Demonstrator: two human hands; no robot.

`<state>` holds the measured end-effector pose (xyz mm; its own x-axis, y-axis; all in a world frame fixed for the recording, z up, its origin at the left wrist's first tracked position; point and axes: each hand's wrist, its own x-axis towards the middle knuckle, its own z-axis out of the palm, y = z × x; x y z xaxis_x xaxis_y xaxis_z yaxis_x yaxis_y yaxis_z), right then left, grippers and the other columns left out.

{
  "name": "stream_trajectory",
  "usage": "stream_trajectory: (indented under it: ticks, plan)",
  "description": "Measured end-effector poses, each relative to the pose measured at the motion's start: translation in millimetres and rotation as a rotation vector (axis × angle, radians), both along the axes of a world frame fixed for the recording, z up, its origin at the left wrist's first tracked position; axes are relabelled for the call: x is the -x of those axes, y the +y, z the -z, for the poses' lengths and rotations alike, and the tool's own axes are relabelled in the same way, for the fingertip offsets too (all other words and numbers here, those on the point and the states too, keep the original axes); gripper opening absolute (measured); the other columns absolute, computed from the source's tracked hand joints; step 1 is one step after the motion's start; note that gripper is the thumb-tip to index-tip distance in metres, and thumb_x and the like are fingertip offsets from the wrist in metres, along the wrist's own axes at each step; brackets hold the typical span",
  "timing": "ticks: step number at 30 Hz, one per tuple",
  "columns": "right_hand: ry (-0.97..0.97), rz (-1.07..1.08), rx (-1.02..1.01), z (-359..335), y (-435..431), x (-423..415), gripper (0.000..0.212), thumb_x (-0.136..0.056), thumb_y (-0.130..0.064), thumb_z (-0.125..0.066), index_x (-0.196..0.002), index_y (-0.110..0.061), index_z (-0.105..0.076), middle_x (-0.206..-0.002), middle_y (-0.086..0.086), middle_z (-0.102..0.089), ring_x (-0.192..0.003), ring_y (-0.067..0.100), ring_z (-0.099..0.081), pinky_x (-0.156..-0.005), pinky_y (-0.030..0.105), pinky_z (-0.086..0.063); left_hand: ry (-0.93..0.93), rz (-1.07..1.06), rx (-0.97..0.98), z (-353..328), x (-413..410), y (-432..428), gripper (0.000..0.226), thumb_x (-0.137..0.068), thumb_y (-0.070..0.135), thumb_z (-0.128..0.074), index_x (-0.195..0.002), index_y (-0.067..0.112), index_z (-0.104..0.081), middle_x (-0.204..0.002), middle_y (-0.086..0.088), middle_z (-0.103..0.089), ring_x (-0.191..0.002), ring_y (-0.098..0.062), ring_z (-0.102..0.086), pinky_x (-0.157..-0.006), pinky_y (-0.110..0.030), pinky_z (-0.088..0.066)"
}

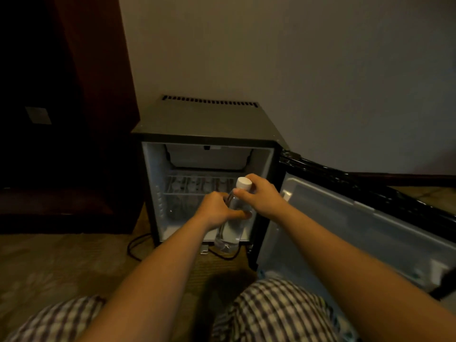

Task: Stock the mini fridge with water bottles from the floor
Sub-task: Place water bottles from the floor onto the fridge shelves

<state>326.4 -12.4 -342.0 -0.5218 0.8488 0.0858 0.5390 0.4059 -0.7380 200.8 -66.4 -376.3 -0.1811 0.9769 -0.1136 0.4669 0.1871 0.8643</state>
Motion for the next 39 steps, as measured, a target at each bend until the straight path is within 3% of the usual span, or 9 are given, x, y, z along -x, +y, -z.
stream_trajectory:
  ticks: [3,6,8,12,14,18,24,30,39]
  plan:
    - [-0.042,0.033,0.049,20.1,14.6,-2.1,0.029,-0.087,-0.031,-0.062,-0.103,-0.007,-0.057,-0.087,0.005,-0.055,-0.084,0.018,-0.054,-0.071,0.028,-0.040,-0.013,0.033,0.036,18.6,-3.7,15.1,0.027,-0.068,0.028,-0.079,-0.084,0.014,-0.063,-0.069,0.009,-0.058,-0.070,-0.008,-0.056,-0.055,-0.017,-0.040]
    - [-0.100,0.073,0.055,43.9,29.0,1.2,0.030,-0.088,-0.033,-0.061,-0.103,-0.007,-0.057,-0.087,0.004,-0.055,-0.084,0.020,-0.055,-0.073,0.032,-0.043,-0.033,0.028,0.065,41.3,-2.5,29.5,0.034,-0.068,0.031,-0.080,-0.090,0.013,-0.061,-0.076,0.007,-0.058,-0.070,-0.004,-0.054,-0.055,-0.015,-0.038]
    - [-0.139,0.080,0.047,60.6,36.5,6.3,0.029,-0.089,-0.034,-0.059,-0.100,-0.008,-0.055,-0.086,0.005,-0.054,-0.084,0.022,-0.055,-0.072,0.033,-0.043,-0.049,0.023,0.093,60.3,-0.6,37.1,0.040,-0.071,0.030,-0.078,-0.103,0.012,-0.060,-0.088,0.005,-0.058,-0.081,-0.009,-0.055,-0.063,-0.017,-0.042]
    - [-0.207,0.101,0.053,97.3,48.5,22.2,0.027,-0.090,-0.033,-0.058,-0.100,-0.009,-0.052,-0.092,0.007,-0.057,-0.087,0.022,-0.056,-0.069,0.029,-0.039,-0.133,0.004,0.149,104.6,5.8,53.6,0.057,-0.075,0.026,-0.074,-0.125,0.013,-0.051,-0.121,-0.003,-0.062,-0.111,-0.019,-0.057,-0.094,-0.034,-0.048]
    - [-0.213,0.143,0.062,117.4,54.1,29.4,0.025,-0.090,-0.034,-0.057,-0.096,-0.011,-0.049,-0.091,0.008,-0.057,-0.086,0.023,-0.056,-0.068,0.030,-0.040,-0.158,-0.026,0.188,122.5,8.7,59.0,0.061,-0.077,0.027,-0.072,-0.132,0.016,-0.046,-0.132,-0.003,-0.055,-0.120,-0.020,-0.052,-0.097,-0.027,-0.042]
    - [-0.140,0.245,0.110,149.1,64.6,40.1,0.029,-0.088,-0.031,-0.060,-0.102,-0.007,-0.053,-0.099,0.012,-0.063,-0.093,0.025,-0.061,-0.075,0.031,-0.047,-0.146,-0.106,0.214,152.5,13.4,67.9,0.057,-0.082,0.031,-0.067,-0.133,0.019,-0.046,-0.132,-0.006,-0.055,-0.120,-0.023,-0.052,-0.089,-0.024,-0.038]
    - [-0.078,0.351,0.178,178.5,86.5,57.8,0.025,-0.088,-0.026,-0.061,-0.106,-0.010,-0.054,-0.104,0.009,-0.062,-0.101,0.025,-0.059,-0.083,0.032,-0.047,-0.228,-0.187,0.252,191.0,26.3,86.2,0.041,-0.092,0.035,-0.051,-0.130,0.020,-0.051,-0.125,-0.009,-0.061,-0.113,-0.024,-0.058,-0.098,-0.036,-0.047]
    - [-0.208,0.439,0.172,202.2,110.6,70.1,0.031,-0.087,-0.032,-0.060,-0.109,-0.011,-0.054,-0.109,0.010,-0.062,-0.106,0.027,-0.058,-0.089,0.037,-0.049,-0.394,-0.223,0.366,210.3,31.7,116.2,0.036,-0.098,0.034,-0.037,-0.129,0.023,-0.051,-0.132,-0.006,-0.056,-0.119,-0.024,-0.053,-0.100,-0.034,-0.042]
    - [-0.138,0.507,0.185,211.2,129.5,78.5,0.032,-0.087,-0.024,-0.062,-0.115,-0.009,-0.057,-0.114,0.012,-0.063,-0.111,0.028,-0.057,-0.092,0.034,-0.044,-0.642,-0.292,0.298,225.4,24.5,139.2,0.040,-0.100,0.016,-0.032,-0.139,0.014,-0.038,-0.139,-0.015,-0.047,-0.128,-0.029,-0.045,-0.111,-0.040,-0.035]
